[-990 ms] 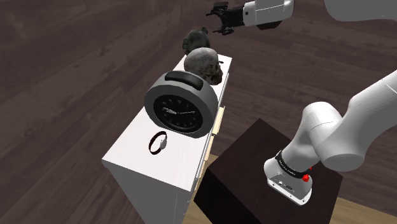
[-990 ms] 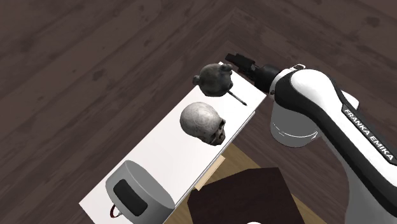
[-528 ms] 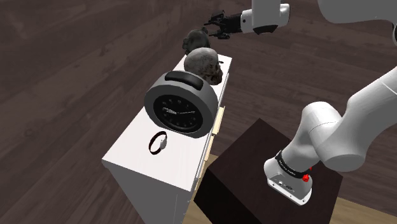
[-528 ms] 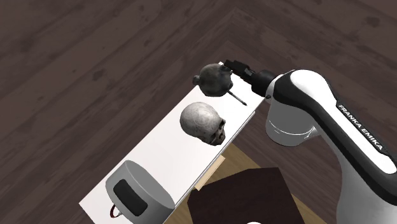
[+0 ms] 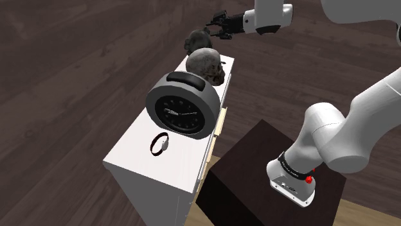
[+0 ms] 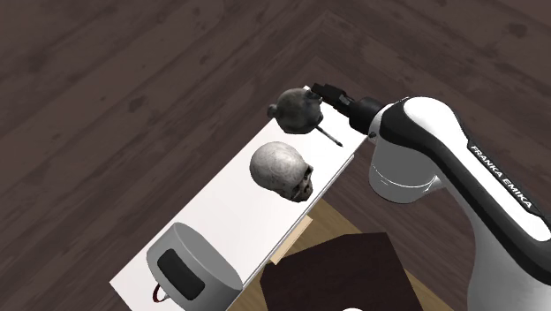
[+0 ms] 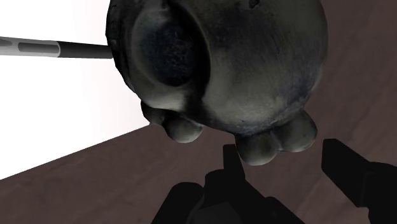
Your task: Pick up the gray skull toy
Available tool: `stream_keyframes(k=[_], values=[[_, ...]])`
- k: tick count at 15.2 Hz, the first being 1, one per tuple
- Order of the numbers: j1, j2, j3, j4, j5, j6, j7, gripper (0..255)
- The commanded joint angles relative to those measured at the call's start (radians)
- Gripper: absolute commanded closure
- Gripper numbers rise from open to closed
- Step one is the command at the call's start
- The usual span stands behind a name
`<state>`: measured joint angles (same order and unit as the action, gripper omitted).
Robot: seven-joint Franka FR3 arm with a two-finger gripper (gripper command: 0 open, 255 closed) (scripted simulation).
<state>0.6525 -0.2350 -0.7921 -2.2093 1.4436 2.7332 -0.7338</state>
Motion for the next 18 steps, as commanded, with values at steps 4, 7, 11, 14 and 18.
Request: stream_keyframes(k=[4,7,11,14,18], values=[[-0.012,-0.016,0.020,0.010,-0.067,0.008,0.069,255],[-0.029,-0.032,0.042,0.022,-0.134,0.011,0.139,255],[-0.054,-0.049,0.072,0.039,-0.220,0.008,0.230,255],[-0.075,-0.058,0.094,0.055,-0.281,0.001,0.296,255],[-0.091,-0.064,0.110,0.068,-0.323,-0.006,0.342,255]])
